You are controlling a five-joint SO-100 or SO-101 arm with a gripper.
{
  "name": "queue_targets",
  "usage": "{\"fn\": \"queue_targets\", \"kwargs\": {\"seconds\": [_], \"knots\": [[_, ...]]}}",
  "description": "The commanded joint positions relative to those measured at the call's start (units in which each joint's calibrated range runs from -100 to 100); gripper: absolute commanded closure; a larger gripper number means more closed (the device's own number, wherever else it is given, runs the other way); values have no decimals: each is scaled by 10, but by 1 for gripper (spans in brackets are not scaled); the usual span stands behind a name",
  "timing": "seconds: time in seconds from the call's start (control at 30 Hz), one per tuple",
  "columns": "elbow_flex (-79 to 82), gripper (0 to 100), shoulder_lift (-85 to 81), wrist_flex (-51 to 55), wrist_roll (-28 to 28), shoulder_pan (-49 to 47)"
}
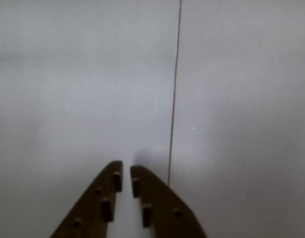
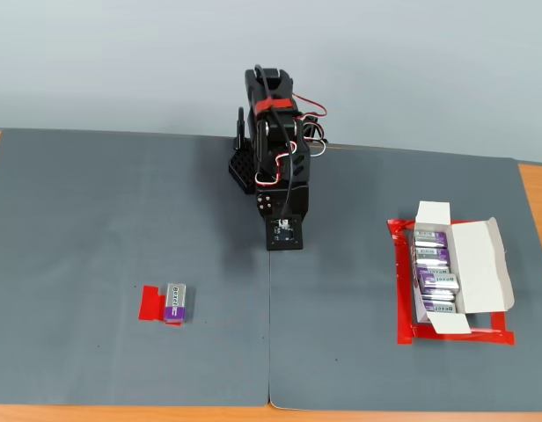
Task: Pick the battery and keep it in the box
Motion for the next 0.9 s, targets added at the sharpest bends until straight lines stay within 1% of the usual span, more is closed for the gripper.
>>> {"fn": "queue_targets", "kwargs": {"seconds": [0.0,0.23,0.43,0.7,0.87], "knots": [[-50,98,66,-38,2,2],[-149,98,208,-101,2,2],[-274,98,317,-106,3,4],[-480,98,484,-97,4,65],[-568,98,575,-104,38,115]]}}
